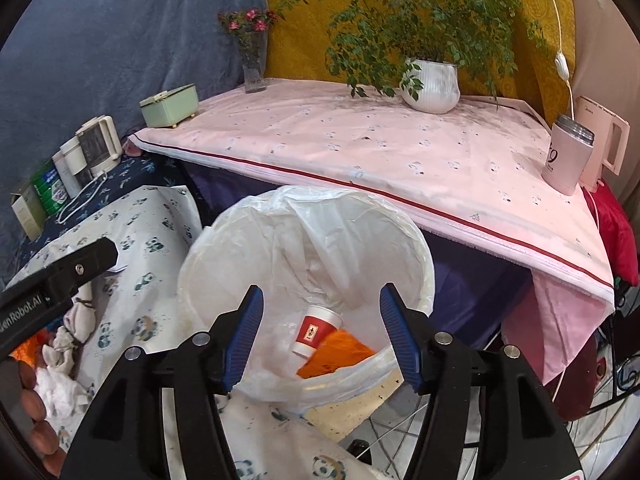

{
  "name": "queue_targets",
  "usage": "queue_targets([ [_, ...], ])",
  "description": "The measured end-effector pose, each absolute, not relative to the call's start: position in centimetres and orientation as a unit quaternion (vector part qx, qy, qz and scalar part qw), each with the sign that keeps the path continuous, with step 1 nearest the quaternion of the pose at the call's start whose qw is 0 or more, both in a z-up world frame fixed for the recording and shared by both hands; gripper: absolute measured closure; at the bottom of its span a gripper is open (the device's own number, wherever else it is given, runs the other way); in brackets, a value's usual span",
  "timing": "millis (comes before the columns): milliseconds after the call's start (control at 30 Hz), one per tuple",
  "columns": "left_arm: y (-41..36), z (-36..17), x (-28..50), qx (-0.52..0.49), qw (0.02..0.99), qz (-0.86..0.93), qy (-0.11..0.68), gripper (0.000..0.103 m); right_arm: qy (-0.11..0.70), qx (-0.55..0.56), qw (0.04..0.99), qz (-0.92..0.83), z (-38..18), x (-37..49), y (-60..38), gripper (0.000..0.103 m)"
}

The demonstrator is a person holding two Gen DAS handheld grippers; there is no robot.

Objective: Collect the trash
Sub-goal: 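Carry the cup with the left tool into the white bin while the right tool drops the bag there, then move both open tools back over the table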

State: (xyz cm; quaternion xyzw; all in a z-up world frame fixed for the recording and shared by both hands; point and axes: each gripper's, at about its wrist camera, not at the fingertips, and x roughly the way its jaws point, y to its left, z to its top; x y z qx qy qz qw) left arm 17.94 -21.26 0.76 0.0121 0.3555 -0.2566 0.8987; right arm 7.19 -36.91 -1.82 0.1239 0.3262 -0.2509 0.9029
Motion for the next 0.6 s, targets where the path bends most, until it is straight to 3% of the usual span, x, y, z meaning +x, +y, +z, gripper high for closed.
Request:
queue_targets([
  [600, -4.2, 0.0, 15.3, 0.019, 0.926, -0.082, 0.367, 0.016, 0.333, 0.076, 0.928, -0.148, 0.2, 7.7, -22.6, 0.042],
])
